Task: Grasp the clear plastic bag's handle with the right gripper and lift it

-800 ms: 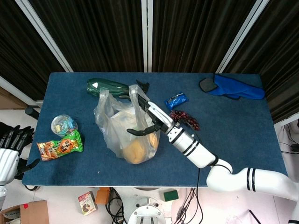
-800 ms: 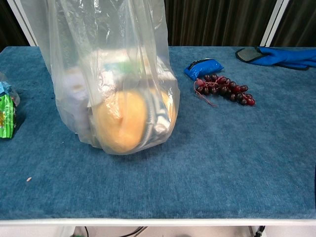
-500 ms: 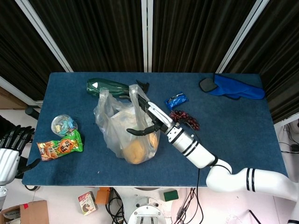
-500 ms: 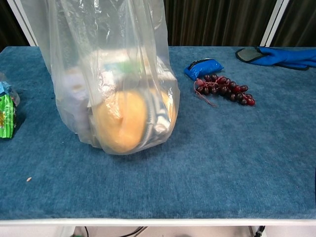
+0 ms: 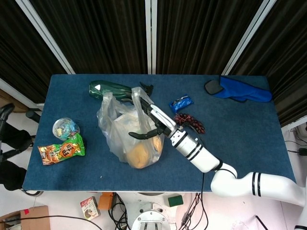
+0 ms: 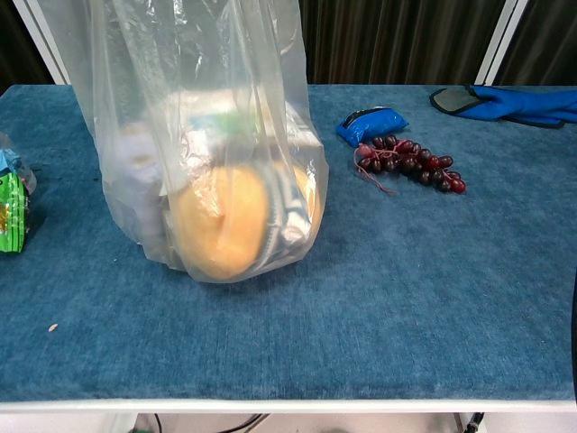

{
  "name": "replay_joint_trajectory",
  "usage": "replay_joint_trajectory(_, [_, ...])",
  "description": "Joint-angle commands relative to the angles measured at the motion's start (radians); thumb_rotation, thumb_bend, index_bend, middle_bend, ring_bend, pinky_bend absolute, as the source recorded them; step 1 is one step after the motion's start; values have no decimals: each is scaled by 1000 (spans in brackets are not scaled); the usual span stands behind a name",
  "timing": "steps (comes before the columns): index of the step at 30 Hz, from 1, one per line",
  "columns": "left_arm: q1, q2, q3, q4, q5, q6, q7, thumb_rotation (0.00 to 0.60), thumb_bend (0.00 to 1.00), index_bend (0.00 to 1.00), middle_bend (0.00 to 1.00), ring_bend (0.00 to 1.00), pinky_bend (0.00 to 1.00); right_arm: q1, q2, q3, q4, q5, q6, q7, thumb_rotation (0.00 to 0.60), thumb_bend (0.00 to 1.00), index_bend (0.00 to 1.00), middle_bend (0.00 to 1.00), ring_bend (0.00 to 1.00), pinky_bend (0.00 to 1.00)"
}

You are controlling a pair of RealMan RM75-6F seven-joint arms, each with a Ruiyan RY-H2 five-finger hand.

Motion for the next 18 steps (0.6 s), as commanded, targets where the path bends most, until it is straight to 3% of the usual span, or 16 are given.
replay_joint_trajectory(1, [-84,8,-99,-52,-70,-28,-38,583,19,44,120,31,147,4,-4,3,5,1,-5,-1,600,234,0,102,0,45])
replay_joint_trajectory(9, [-226,11,-194,-137,-115,-133,106,535,10,41,120,31,138,12,-11,12,5,0,-7,-9,600,235,0,102,0,45])
replay_joint_trajectory(14, [-304,-14,-208,-161,-127,-210,176,477,0,35,120,31,136,9,-13,11,6,-4,-3,-10,600,235,0,102,0,45])
replay_joint_trajectory(18, [-364,-41,-208,-181,-125,-265,227,469,0,33,120,31,135,11,-20,11,13,0,-5,-9,600,237,0,101,0,45])
